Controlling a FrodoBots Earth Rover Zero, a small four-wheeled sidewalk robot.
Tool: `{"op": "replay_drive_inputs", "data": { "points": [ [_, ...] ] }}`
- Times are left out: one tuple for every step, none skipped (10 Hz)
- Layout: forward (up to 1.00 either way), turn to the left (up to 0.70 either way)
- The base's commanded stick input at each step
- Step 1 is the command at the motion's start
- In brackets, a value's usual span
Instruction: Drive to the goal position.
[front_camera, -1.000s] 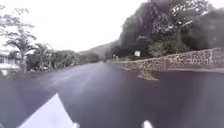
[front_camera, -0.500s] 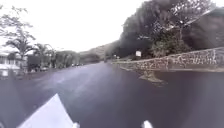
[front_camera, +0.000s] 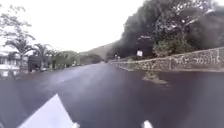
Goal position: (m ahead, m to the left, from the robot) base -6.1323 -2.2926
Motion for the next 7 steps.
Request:
{"op": "replay_drive_inputs", "data": {
  "points": [
    [0.50, 0.00],
    [0.50, 0.00],
    [0.50, 0.00],
    [0.50, 0.00],
    [0.50, 0.00],
    [0.50, 0.00],
    [0.50, 0.00]
  ]
}}
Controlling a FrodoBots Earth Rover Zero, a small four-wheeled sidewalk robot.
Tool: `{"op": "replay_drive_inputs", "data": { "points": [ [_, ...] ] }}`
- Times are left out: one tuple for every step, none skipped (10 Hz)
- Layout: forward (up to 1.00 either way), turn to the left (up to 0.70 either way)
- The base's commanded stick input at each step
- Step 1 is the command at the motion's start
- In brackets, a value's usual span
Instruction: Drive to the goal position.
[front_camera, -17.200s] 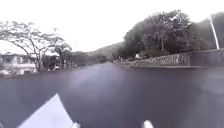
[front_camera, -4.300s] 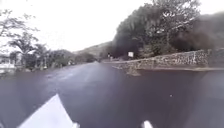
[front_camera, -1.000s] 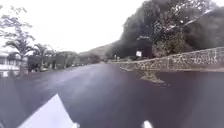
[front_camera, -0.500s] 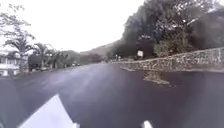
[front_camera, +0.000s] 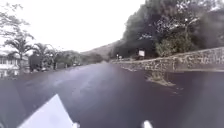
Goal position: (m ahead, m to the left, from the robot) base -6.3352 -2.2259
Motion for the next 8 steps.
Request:
{"op": "replay_drive_inputs", "data": {
  "points": [
    [0.50, 0.00],
    [0.50, 0.00],
    [0.50, 0.00],
    [0.50, 0.00],
    [0.50, 0.00],
    [0.50, 0.00],
    [0.50, 0.00],
    [0.50, 0.00]
  ]
}}
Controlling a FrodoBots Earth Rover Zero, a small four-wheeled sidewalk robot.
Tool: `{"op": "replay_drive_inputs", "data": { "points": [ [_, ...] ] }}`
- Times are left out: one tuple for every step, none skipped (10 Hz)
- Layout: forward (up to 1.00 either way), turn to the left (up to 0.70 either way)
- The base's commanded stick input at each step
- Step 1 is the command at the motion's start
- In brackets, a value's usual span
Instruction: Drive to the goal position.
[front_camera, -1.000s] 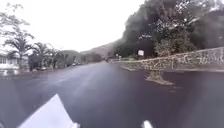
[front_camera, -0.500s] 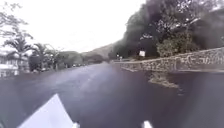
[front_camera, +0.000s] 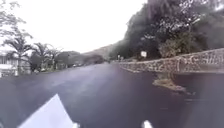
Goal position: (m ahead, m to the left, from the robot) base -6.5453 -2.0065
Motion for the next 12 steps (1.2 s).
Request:
{"op": "replay_drive_inputs", "data": {
  "points": [
    [0.50, 0.00],
    [0.50, 0.00],
    [0.50, 0.00],
    [0.50, 0.00],
    [0.50, 0.00],
    [0.50, 0.00],
    [0.50, 0.00],
    [0.50, 0.00],
    [0.50, 0.00],
    [0.50, 0.00],
    [0.50, 0.00],
    [0.50, 0.00]
  ]
}}
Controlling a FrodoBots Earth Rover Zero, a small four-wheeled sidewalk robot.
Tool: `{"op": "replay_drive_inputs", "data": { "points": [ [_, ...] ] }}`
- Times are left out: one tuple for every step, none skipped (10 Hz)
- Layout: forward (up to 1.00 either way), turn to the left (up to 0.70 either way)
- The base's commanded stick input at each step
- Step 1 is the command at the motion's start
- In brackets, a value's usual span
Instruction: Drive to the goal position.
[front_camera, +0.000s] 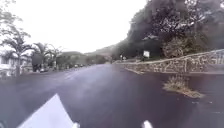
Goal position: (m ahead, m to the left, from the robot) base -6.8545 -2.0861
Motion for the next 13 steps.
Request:
{"op": "replay_drive_inputs", "data": {
  "points": [
    [0.50, 0.00],
    [0.50, 0.00],
    [0.50, 0.00],
    [0.50, 0.00],
    [0.50, 0.00],
    [0.50, 0.00],
    [0.50, 0.00],
    [0.50, 0.00],
    [0.50, 0.00],
    [0.50, 0.00],
    [0.50, 0.00],
    [0.50, 0.00],
    [0.50, 0.00]
  ]
}}
